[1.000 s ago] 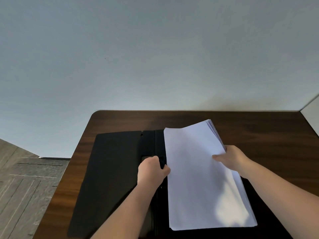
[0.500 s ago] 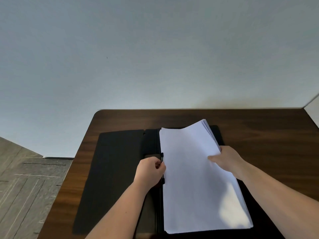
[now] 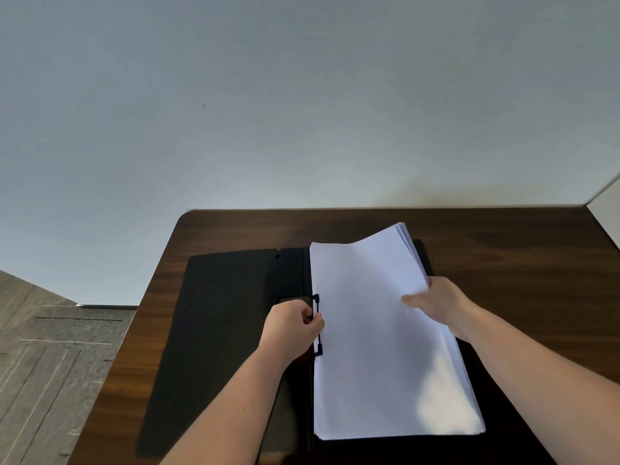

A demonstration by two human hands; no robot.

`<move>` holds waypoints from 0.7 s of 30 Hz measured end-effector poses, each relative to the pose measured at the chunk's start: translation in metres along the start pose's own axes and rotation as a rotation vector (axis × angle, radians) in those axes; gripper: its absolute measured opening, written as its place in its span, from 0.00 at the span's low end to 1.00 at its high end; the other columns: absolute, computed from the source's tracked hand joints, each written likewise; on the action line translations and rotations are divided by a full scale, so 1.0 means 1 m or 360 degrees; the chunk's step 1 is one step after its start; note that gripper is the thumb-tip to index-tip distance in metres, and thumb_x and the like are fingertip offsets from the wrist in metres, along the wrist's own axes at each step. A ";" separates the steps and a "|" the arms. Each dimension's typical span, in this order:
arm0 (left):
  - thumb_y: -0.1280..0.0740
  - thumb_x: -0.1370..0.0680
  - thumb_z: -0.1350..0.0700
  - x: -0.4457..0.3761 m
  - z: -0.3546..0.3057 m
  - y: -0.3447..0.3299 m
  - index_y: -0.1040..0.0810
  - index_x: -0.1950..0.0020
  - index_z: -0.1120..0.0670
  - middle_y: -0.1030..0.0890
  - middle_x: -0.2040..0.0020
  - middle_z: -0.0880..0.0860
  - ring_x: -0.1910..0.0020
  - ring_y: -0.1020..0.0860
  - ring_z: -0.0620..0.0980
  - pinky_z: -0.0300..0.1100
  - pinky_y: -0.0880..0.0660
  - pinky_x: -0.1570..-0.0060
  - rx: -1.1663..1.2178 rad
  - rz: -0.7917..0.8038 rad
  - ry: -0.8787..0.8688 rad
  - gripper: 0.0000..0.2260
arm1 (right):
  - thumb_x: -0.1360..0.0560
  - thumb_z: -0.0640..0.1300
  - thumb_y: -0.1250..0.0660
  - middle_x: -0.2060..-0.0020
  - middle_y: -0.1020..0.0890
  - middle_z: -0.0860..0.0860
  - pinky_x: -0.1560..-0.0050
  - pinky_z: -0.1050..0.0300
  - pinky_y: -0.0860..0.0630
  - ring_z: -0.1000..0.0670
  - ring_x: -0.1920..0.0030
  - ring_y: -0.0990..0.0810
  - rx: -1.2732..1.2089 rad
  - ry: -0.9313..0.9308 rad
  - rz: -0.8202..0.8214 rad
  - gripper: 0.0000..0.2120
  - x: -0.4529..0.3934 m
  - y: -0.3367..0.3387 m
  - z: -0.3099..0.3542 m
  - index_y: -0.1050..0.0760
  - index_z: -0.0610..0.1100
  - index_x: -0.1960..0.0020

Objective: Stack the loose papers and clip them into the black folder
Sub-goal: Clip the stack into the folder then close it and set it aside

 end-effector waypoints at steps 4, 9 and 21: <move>0.34 0.24 0.51 -0.002 0.000 -0.002 0.20 0.60 0.60 0.18 0.62 0.57 0.66 0.26 0.48 0.40 0.29 0.65 -0.0018 0.0015 0.0007 0.13 | 0.26 0.39 0.31 0.61 0.21 0.51 0.68 0.61 0.27 0.51 0.63 0.22 -0.0047 -0.0005 0.0007 0.14 0.000 0.000 -0.001 0.23 0.37 0.42; 0.33 0.25 0.50 -0.001 -0.001 -0.003 0.24 0.63 0.58 0.25 0.67 0.52 0.69 0.29 0.47 0.37 0.32 0.68 -0.0032 0.0029 0.0014 0.13 | 0.26 0.39 0.31 0.61 0.22 0.51 0.63 0.59 0.27 0.52 0.64 0.24 -0.0054 0.0016 -0.0031 0.14 -0.002 0.001 0.000 0.23 0.38 0.41; 0.32 0.26 0.48 0.001 -0.012 -0.006 0.37 0.63 0.53 0.32 0.68 0.47 0.72 0.36 0.44 0.38 0.40 0.73 -0.0203 0.0080 0.0187 0.16 | 0.27 0.49 0.34 0.51 0.20 0.47 0.48 0.48 0.22 0.43 0.50 0.20 0.0277 0.0176 -0.0221 0.14 0.005 0.001 0.010 0.26 0.45 0.43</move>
Point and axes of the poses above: each hand's wrist, its own x-axis away from the middle knuckle, its own y-axis out of the back of the hand, z = x × y, the point moved 10 cm from there along -x, towards the middle knuckle
